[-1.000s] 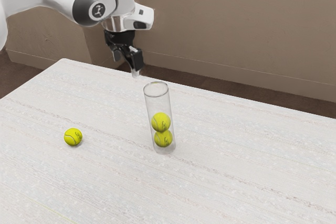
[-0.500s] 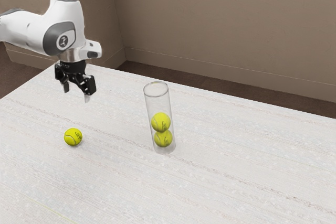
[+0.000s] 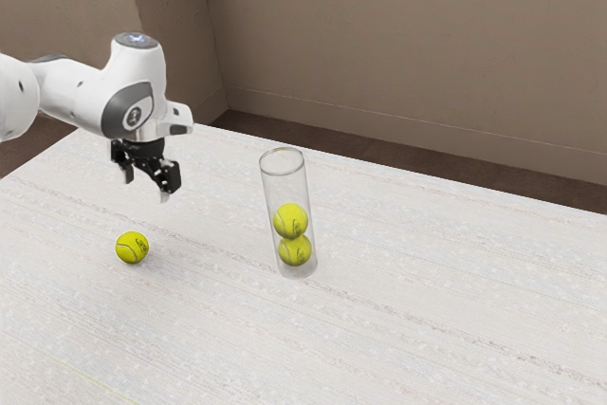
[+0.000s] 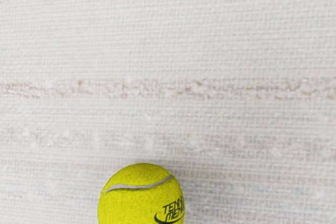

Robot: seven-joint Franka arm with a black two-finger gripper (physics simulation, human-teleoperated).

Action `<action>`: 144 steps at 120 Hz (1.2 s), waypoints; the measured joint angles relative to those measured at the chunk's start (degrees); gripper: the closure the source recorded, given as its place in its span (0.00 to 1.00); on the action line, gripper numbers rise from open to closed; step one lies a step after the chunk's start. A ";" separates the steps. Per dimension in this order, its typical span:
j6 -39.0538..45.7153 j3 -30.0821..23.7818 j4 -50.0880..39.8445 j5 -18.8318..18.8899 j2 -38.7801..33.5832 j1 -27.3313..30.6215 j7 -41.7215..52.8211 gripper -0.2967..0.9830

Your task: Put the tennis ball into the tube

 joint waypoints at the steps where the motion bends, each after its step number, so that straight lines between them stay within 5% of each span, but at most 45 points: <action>1: 0.13 0.07 0.01 0.02 0.07 -0.05 -0.01 0.23; 89: 6.38 -2.87 -3.18 -14.14 8.17 8.70 4.17 0.23; 144: 6.84 -2.66 -4.47 -17.87 8.96 11.08 6.34 0.23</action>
